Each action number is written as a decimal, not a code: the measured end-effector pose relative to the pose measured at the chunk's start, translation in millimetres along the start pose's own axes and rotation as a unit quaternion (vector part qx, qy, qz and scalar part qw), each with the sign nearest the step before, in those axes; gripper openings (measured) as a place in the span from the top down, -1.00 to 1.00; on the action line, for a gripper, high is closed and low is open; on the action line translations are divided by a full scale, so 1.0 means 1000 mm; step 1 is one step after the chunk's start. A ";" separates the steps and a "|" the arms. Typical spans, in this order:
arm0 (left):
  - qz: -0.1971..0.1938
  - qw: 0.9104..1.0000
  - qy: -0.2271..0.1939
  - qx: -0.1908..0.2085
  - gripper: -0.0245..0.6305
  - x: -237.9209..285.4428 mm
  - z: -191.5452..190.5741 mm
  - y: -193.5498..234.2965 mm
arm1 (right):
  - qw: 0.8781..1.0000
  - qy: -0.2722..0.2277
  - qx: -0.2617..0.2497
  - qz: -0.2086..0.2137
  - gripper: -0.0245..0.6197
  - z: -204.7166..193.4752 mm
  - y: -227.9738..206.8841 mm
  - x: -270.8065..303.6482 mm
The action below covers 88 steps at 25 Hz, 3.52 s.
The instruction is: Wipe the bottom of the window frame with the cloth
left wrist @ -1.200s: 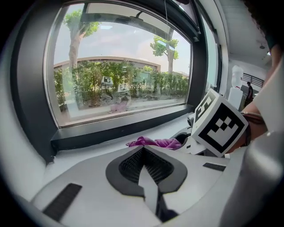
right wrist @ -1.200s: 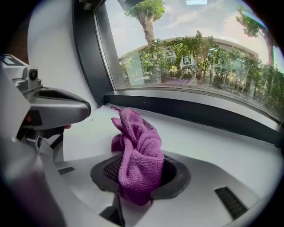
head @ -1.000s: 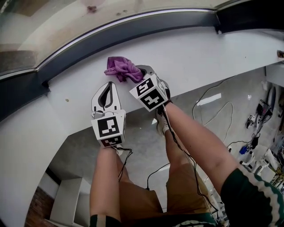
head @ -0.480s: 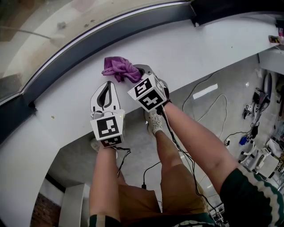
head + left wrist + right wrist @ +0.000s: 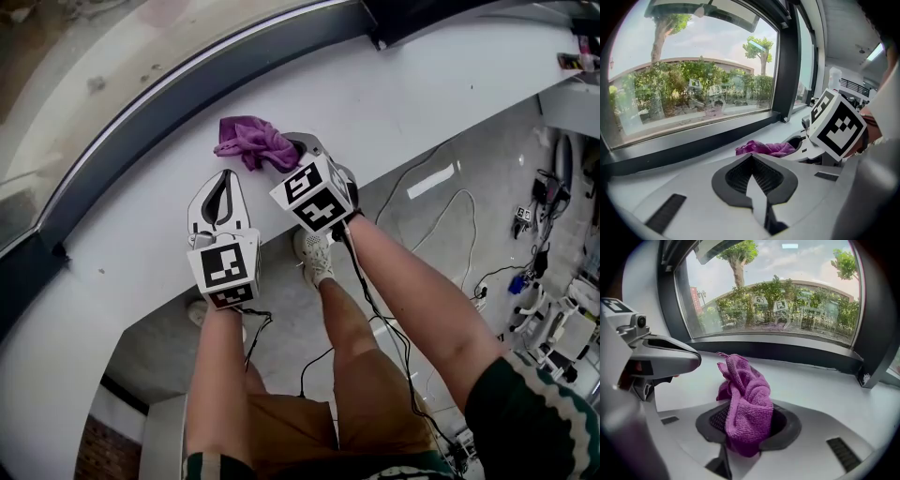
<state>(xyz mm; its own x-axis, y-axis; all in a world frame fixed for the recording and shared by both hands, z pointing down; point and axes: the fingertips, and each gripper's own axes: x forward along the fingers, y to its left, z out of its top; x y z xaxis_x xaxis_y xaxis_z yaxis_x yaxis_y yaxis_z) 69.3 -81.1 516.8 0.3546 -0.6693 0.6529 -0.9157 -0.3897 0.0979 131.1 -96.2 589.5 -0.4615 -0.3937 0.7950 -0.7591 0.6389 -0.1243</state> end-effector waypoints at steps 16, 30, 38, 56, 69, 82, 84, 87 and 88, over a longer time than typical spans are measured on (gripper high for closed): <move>-0.038 0.999 -0.006 0.023 0.90 0.059 0.030 -0.078 | 0.998 0.015 0.021 -0.055 0.46 -0.040 -0.112 -0.045; -0.085 0.995 -0.014 0.049 0.90 0.102 0.056 -0.149 | 0.995 0.027 0.029 -0.097 0.46 -0.068 -0.191 -0.073; -0.095 0.994 -0.016 0.052 0.90 0.112 0.064 -0.172 | 0.991 0.030 0.038 -0.128 0.46 -0.080 -0.226 -0.088; -0.093 0.994 0.000 0.058 0.90 0.106 0.049 -0.188 | 0.991 0.032 0.055 -0.122 0.46 -0.108 -0.214 -0.105; -0.089 0.994 0.012 0.058 0.90 0.090 0.019 -0.189 | 0.992 0.025 0.055 -0.110 0.46 -0.137 -0.191 -0.119; -0.066 0.997 0.007 0.050 0.90 0.063 0.005 -0.161 | 0.992 0.038 0.045 -0.113 0.47 -0.136 -0.166 -0.112; -0.060 0.997 0.007 0.047 0.90 0.058 0.004 -0.152 | 0.991 0.037 0.056 -0.115 0.47 -0.134 -0.160 -0.110; -0.053 0.998 0.003 0.040 0.90 0.044 -0.002 -0.136 | 0.991 0.037 0.058 -0.110 0.47 -0.127 -0.143 -0.104; -0.051 0.998 0.002 0.037 0.90 0.038 -0.005 -0.130 | 0.992 0.038 0.054 -0.109 0.47 -0.123 -0.134 -0.100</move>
<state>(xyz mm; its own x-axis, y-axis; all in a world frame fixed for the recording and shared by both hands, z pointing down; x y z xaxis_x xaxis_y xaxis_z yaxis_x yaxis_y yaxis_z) 200.4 -52.7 532.4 0.4449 -0.6216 0.6447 -0.8583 -0.5014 0.1089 336.1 -61.0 599.7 -0.2488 -0.4611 0.8518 -0.8836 0.4682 -0.0046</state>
